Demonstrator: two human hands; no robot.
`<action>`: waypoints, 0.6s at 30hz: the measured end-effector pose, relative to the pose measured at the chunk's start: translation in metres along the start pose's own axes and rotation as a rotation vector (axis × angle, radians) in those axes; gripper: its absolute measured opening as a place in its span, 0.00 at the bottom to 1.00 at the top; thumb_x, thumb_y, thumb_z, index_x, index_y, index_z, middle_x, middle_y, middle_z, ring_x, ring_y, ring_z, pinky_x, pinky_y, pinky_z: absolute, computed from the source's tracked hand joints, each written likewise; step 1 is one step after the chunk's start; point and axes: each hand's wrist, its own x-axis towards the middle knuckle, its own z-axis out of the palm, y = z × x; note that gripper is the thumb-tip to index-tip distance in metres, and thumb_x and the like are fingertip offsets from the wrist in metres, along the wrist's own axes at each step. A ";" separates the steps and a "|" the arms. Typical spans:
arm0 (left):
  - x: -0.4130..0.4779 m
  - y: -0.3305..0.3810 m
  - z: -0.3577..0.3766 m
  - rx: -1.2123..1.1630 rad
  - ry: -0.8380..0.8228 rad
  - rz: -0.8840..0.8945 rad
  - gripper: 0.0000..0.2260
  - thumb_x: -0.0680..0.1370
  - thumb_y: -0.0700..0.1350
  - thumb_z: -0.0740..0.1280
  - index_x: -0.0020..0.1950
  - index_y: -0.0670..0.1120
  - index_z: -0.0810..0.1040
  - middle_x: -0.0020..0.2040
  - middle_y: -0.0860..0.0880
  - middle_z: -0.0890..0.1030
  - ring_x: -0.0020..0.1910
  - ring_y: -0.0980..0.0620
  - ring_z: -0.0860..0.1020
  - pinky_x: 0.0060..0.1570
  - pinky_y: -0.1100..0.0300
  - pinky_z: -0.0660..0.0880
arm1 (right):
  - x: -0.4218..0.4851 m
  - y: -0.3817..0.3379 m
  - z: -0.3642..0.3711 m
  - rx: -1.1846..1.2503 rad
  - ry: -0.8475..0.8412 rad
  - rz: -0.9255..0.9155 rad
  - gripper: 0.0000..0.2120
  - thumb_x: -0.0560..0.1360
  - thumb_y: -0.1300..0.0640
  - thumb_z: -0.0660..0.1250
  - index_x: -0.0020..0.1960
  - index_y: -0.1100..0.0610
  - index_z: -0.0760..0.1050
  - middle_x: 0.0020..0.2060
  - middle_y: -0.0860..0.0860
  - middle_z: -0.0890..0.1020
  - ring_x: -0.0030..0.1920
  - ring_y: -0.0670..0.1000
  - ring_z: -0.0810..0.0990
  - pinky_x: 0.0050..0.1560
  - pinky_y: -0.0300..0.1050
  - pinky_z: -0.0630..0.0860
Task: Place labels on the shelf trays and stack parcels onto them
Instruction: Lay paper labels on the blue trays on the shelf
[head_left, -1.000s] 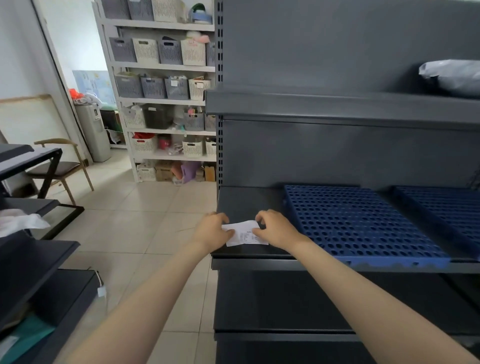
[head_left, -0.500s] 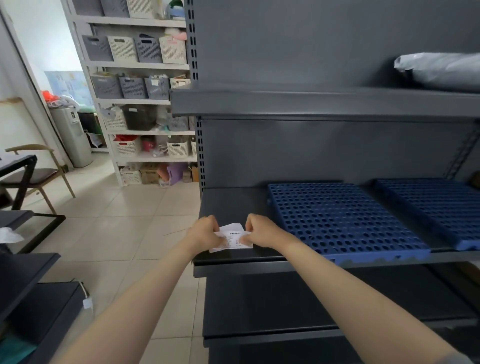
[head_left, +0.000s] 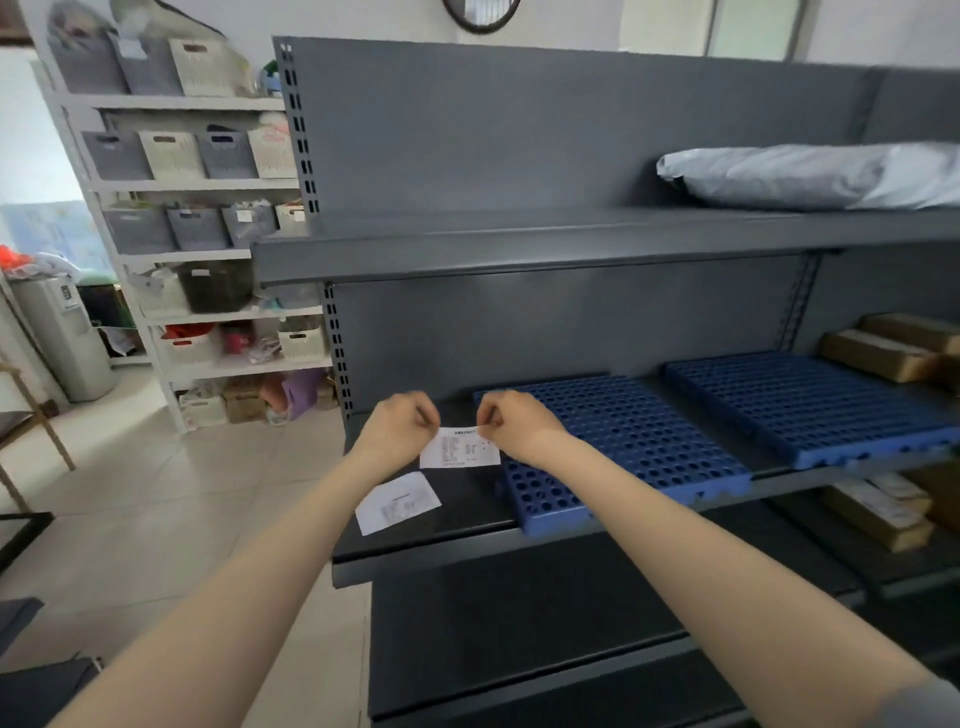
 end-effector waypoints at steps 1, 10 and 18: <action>0.003 0.013 0.005 -0.019 -0.010 0.017 0.05 0.74 0.37 0.65 0.42 0.43 0.80 0.38 0.51 0.79 0.40 0.53 0.76 0.40 0.68 0.66 | -0.004 0.007 -0.010 -0.014 0.010 0.027 0.04 0.77 0.59 0.63 0.47 0.53 0.76 0.50 0.52 0.81 0.51 0.54 0.78 0.52 0.50 0.76; 0.017 0.116 0.081 -0.076 -0.137 0.051 0.08 0.76 0.38 0.65 0.38 0.49 0.76 0.35 0.51 0.79 0.39 0.52 0.77 0.45 0.60 0.74 | -0.046 0.103 -0.084 -0.087 0.072 0.139 0.08 0.77 0.59 0.61 0.51 0.55 0.78 0.49 0.53 0.82 0.51 0.54 0.79 0.49 0.47 0.76; 0.019 0.147 0.143 -0.011 -0.151 -0.011 0.10 0.76 0.37 0.62 0.40 0.50 0.76 0.37 0.52 0.79 0.43 0.50 0.80 0.47 0.54 0.77 | -0.049 0.173 -0.090 -0.135 -0.033 0.116 0.10 0.76 0.61 0.60 0.48 0.52 0.78 0.48 0.51 0.82 0.50 0.53 0.80 0.45 0.44 0.74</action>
